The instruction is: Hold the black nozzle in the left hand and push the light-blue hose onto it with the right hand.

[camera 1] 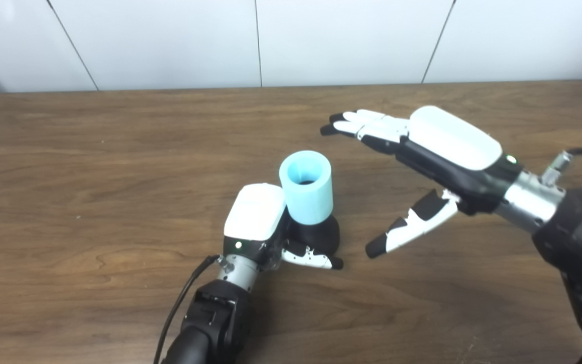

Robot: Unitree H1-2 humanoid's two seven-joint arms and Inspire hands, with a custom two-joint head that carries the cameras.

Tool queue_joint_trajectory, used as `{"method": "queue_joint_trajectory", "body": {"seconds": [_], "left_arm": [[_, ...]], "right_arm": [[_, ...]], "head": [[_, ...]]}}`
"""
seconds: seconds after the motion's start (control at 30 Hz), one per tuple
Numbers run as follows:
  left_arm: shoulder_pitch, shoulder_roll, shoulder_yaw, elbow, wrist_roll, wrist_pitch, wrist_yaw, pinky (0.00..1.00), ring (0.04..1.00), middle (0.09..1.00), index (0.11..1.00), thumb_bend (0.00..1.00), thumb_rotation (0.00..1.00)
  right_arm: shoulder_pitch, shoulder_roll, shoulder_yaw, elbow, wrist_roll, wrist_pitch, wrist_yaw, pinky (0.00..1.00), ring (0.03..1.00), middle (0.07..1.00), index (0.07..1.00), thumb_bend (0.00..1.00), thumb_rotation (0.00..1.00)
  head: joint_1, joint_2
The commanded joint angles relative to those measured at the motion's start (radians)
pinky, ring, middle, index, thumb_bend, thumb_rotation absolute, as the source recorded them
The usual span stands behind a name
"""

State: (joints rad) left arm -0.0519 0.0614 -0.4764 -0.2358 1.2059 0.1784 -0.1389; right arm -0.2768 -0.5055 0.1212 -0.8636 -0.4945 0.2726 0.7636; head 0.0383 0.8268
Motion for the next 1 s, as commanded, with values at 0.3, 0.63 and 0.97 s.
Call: {"method": "queue_joint_trajectory", "body": {"seconds": [0.3,0.63,0.97], "left_arm": [[-0.021,0.028,-0.024,0.006,0.047,-0.008,-0.045,0.75,0.591,0.486,0.487,0.52,0.0],[-0.038,0.041,-0.058,0.013,0.108,-0.014,-0.069,0.78,0.591,0.5,0.481,0.52,0.0],[-0.051,0.041,-0.076,0.028,0.152,-0.007,-0.087,0.8,0.621,0.528,0.46,0.52,0.0]], "right_arm": [[0.045,0.024,0.017,-0.048,-0.076,-0.099,-0.044,0.97,1.0,1.0,0.94,0.63,0.9],[0.072,0.087,0.035,-0.043,-0.117,-0.125,-0.059,0.93,1.0,0.981,0.924,0.62,0.93],[0.077,0.115,0.046,-0.042,-0.151,-0.136,-0.035,0.94,1.0,0.988,0.94,0.61,0.97]], "head": [[0.001,0.004],[-0.003,0.006],[-0.004,0.011]]}}
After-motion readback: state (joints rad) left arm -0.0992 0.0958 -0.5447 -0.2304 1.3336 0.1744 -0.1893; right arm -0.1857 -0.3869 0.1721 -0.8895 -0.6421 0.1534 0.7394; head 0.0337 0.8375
